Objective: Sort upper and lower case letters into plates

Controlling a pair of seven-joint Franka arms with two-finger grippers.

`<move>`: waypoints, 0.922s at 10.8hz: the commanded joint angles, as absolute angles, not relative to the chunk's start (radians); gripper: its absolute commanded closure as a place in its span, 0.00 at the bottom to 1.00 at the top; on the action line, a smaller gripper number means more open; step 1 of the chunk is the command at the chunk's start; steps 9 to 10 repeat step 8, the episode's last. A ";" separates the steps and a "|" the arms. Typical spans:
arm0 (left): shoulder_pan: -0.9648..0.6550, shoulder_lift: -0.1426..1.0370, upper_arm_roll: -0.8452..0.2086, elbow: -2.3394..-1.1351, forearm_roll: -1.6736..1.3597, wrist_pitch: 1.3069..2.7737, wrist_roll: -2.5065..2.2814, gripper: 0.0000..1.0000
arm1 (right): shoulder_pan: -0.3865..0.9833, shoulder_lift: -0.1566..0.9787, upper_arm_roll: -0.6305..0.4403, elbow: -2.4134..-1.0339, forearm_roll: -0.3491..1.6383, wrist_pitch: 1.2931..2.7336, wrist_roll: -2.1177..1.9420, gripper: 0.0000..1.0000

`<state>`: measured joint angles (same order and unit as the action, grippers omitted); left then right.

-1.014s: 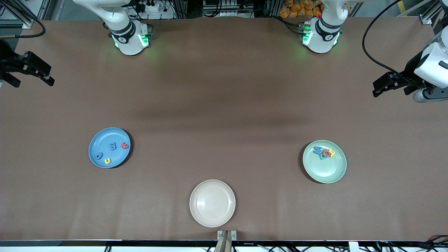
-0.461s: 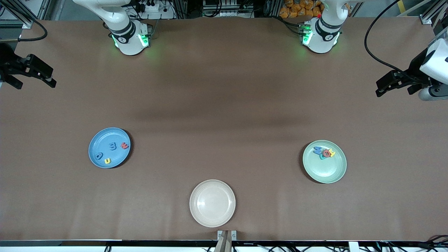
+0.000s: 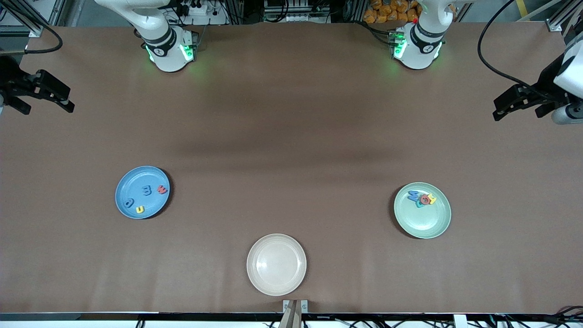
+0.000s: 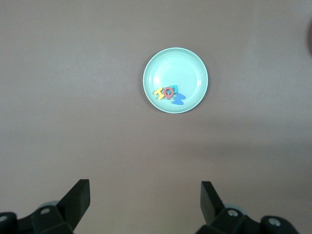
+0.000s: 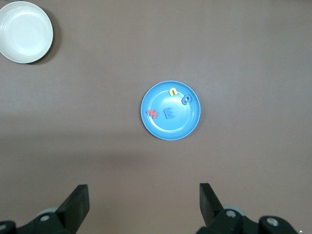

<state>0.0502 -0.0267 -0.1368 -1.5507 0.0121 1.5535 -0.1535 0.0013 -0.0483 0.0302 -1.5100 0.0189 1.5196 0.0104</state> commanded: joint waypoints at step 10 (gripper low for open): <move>0.058 -0.035 -0.141 -1.503 -0.014 1.491 -0.140 0.00 | 0.002 -0.043 0.037 -1.494 0.003 1.494 0.025 0.00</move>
